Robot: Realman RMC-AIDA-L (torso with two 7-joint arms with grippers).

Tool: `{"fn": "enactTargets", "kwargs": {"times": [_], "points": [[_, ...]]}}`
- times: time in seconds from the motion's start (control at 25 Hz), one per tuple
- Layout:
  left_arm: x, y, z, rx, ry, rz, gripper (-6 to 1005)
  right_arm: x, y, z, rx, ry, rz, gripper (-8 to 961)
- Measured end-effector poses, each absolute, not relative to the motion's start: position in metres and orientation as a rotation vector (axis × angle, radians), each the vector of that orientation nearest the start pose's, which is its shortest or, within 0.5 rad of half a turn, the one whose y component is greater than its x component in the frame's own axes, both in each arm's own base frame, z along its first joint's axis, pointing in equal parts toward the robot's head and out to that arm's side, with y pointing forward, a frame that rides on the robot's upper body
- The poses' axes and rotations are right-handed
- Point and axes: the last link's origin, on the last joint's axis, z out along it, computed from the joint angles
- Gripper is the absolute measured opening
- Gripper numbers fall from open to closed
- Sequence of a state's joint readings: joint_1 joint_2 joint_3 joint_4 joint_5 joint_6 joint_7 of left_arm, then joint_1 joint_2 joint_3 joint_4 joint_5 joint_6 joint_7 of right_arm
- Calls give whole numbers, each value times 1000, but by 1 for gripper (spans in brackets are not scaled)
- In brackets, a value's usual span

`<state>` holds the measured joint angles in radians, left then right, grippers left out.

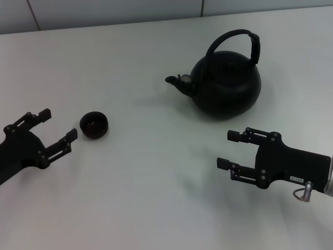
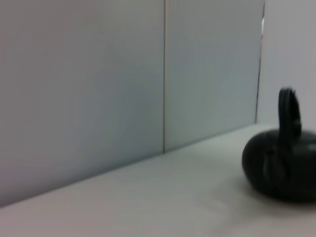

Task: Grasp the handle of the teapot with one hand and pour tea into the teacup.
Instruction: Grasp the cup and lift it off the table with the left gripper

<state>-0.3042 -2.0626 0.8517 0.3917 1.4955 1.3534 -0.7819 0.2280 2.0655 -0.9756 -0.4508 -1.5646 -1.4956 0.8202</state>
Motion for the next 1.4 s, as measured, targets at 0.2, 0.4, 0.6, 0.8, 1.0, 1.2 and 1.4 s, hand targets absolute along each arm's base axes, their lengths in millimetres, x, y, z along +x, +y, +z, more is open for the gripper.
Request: {"fn": "enactTargets", "kwargs": {"times": [0.2, 0.4, 0.6, 0.8, 1.0, 1.2, 1.4], "points": [[-337, 285, -35, -2371, -464, -585, 759, 324, 243, -31, -2536, 410, 767, 682], [-338, 287, -43, -2401, -458, -535, 754, 325, 245, -30, -2533, 412, 754, 681], [-335, 289, -46, -2415, -446, -531, 750, 325, 245, -30, -2533, 411, 752, 682], [-329, 296, -49, -2422, -438, -538, 745, 325, 245, -30, -2533, 412, 752, 681], [-322, 306, -53, -2431, -432, -528, 740, 324, 245, -30, -2532, 409, 759, 678], [-319, 314, -58, -2435, -438, -498, 735, 323, 246, -29, -2531, 402, 762, 678], [-316, 319, -60, -2442, -432, -487, 730, 323, 246, -29, -2528, 400, 765, 679]]}}
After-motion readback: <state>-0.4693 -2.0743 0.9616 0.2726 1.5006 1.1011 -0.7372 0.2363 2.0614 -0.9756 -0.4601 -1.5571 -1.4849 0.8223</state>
